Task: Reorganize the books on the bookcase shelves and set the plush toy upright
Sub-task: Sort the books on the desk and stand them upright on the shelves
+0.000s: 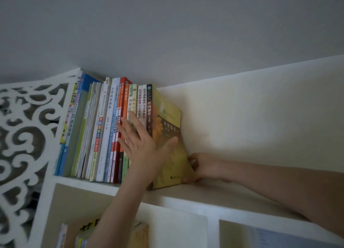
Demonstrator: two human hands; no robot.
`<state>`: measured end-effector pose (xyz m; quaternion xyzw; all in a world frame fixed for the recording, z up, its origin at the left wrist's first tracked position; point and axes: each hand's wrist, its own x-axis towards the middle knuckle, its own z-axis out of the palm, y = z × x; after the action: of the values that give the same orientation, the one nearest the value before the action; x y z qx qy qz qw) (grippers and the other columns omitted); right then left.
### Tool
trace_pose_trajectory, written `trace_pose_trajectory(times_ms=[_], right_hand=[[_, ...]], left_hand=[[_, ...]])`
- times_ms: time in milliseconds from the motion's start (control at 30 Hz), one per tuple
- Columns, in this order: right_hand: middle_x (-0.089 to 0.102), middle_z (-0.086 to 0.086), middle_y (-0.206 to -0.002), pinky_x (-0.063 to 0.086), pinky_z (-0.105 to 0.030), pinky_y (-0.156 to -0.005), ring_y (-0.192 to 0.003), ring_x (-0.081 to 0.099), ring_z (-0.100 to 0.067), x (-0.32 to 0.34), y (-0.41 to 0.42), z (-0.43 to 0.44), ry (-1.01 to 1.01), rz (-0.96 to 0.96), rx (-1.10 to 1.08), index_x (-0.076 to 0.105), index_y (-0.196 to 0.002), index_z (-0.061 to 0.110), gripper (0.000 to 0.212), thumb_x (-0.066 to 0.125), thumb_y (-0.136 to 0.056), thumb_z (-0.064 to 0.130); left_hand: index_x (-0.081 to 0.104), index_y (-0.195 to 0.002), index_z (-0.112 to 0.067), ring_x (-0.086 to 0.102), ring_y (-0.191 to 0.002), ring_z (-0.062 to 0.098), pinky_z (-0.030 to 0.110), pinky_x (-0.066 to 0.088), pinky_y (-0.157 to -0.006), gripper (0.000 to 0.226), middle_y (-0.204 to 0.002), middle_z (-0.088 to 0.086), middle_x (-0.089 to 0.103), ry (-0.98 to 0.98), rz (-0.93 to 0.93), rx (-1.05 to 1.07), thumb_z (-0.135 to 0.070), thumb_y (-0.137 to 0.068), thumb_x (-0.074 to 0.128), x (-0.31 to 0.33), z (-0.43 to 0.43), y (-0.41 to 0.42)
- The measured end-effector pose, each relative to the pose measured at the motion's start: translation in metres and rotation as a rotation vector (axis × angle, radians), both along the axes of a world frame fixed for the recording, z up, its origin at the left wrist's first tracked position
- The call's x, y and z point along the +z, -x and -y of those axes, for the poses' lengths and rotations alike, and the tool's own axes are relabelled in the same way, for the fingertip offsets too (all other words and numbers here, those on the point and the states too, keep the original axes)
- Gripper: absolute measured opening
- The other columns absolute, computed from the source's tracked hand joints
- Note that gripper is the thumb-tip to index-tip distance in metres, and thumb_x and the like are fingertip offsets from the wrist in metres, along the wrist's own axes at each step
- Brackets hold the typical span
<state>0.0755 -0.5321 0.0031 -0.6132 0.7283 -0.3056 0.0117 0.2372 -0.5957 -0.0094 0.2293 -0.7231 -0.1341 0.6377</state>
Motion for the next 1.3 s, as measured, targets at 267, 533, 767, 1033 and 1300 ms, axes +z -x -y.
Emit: trace_pose_trajectory(times_ms=[267,533,767,1033,1300], right_hand=[[0.054,-0.005,-0.132,0.039,-0.026,-0.101,-0.121,0.050,-0.025,0.001,-0.021,-0.003,0.020,-0.257,-0.126,0.043,-0.138,0.018,0.072,0.079,-0.076,0.026],[0.033,-0.004,-0.145,0.038,-0.039,-0.109,-0.130,0.040,-0.025,-0.006,-0.024,-0.015,0.017,-0.128,0.075,0.010,-0.150,0.036,0.108,0.080,-0.067,0.042],[0.040,-0.007,-0.146,0.037,-0.026,-0.105,-0.128,0.045,-0.022,0.001,-0.038,-0.044,-0.068,-0.129,0.033,0.026,-0.148,0.014,0.077,0.070,-0.085,0.021],[0.052,0.004,-0.132,0.042,-0.016,-0.087,-0.096,0.053,0.000,-0.007,-0.051,-0.175,0.033,-0.314,-0.179,0.044,-0.140,0.020,0.059,0.065,-0.088,0.036],[0.057,0.020,-0.119,0.044,-0.019,-0.097,-0.113,0.054,0.005,-0.083,-0.076,-0.353,0.362,-0.351,-0.306,0.052,-0.130,0.034,0.054,0.067,-0.079,0.041]], left_hand=[[-0.033,-0.141,-0.013,-0.033,-0.136,0.035,0.055,-0.012,-0.110,0.127,-0.147,0.018,-0.037,-0.115,0.198,0.019,-0.058,-0.074,0.066,0.009,0.000,-0.003],[0.001,-0.147,-0.042,-0.026,-0.131,-0.002,0.027,-0.024,-0.107,0.081,-0.158,-0.010,0.001,0.341,0.105,-0.008,-0.028,-0.090,0.057,-0.025,-0.019,0.007],[0.062,-0.115,-0.031,0.012,-0.136,0.001,0.039,-0.005,-0.118,0.031,-0.130,-0.016,0.045,0.216,0.164,-0.008,-0.013,-0.091,0.057,-0.026,-0.035,0.000],[0.069,-0.100,-0.030,0.060,-0.091,-0.010,0.002,0.040,-0.079,0.025,-0.089,-0.027,0.066,0.262,0.006,-0.429,-0.013,-0.094,0.053,-0.040,-0.126,-0.003],[0.070,-0.100,-0.033,0.062,-0.087,-0.012,0.004,0.045,-0.065,0.021,-0.094,-0.023,0.069,0.271,0.068,-0.978,-0.020,-0.094,0.055,-0.099,-0.255,0.015]])
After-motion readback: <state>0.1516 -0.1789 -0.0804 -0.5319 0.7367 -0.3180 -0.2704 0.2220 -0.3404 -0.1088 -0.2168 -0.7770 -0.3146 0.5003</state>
